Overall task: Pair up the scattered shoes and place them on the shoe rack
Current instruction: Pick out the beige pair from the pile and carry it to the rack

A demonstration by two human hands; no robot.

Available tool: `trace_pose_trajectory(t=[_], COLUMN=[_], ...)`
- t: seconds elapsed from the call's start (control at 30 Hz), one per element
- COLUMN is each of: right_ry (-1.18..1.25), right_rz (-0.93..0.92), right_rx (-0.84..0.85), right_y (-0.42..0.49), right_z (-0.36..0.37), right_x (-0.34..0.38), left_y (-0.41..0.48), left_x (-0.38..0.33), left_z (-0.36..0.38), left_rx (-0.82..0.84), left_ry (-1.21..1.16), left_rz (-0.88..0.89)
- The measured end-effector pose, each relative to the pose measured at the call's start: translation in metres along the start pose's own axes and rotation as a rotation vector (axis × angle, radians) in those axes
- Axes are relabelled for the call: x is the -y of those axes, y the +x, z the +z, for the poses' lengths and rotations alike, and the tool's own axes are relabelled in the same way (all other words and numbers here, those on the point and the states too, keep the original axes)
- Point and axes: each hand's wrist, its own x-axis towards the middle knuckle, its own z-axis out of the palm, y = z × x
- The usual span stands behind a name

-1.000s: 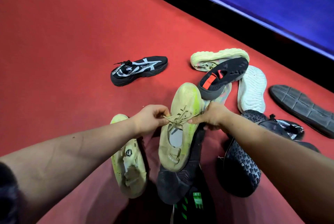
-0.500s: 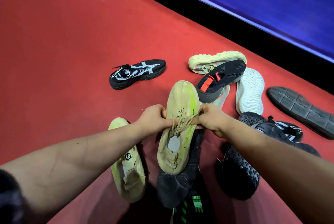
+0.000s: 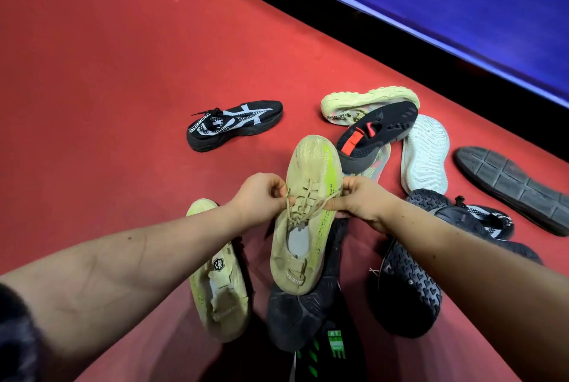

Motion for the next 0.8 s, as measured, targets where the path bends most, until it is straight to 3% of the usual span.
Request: trace_pose_trajectory(t=[0.17, 0.4, 0.57, 0.63, 0.7, 0.73, 0.8], right_ry=[-0.205, -0.310, -0.362, -0.422, -0.569, -0.655, -0.850], right_rz=[0.079, 0.197, 0.200, 0.215, 0.225, 0.218, 0.166], right_rx=[-0.060, 0.029, -0.007, 0.025, 0.067, 0.059, 0.033], right_y=[-0.002, -0.006, -0.003, -0.005, -0.006, -0.007, -0.007], right_z=[-0.002, -0.010, -0.015, -0.013, -0.012, -0.014, -0.020], right_x=[0.006, 0.002, -0.005, -0.005, -0.004, -0.004, -0.003], left_y=[0.003, -0.001, -0.009, -0.007, -0.002, 0.001, 0.009], left_x=[0.008, 0.005, 0.008, 0.017, 0.019, 0.015, 0.007], left_z=[-0.003, -0.005, -0.021, -0.025, -0.026, -0.024, -0.015], left_rx=[0.002, 0.070, 0.152, 0.222, 0.259, 0.227, 0.158], left_ry=[-0.038, -0.208, -0.237, -0.064, 0.348, 0.505, 0.598], left_rz=[-0.114, -0.306, -0.479, -0.501, -0.415, -0.358, -0.266])
